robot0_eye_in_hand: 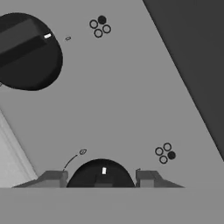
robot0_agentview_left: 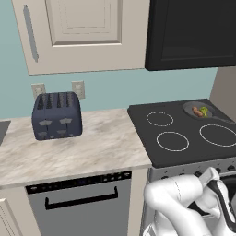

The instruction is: Put the broccoli and potato in the pan. Then turn on the rear right burner and set the heat to medium.

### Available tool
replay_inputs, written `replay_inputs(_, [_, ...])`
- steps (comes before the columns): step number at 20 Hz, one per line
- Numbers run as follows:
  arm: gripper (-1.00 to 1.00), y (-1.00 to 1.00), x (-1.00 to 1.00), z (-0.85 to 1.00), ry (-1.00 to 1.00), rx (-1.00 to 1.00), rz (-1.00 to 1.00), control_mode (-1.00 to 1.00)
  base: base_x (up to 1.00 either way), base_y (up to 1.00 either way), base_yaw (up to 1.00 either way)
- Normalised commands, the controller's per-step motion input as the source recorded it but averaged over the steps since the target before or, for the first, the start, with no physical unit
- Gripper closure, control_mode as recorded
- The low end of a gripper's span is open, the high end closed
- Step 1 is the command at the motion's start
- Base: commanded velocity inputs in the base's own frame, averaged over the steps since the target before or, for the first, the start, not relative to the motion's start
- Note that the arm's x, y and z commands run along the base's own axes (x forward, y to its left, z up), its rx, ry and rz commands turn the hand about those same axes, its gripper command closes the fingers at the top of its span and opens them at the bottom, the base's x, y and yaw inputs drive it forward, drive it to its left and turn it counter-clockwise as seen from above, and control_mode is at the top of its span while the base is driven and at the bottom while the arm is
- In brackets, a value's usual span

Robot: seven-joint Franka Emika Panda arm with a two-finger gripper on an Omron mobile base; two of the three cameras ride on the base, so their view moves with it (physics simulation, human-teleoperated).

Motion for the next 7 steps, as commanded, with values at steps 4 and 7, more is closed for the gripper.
replay_inputs(4, [1.00,0.00,0.00,0.00,0.00,-0.17,-0.03,-1.00,0.00,0.00,0.00])
replay_inputs(7, [1.00,0.00,0.00,0.00,0.00,-0.16,-0.02,-1.00,0.00,0.00,0.00])
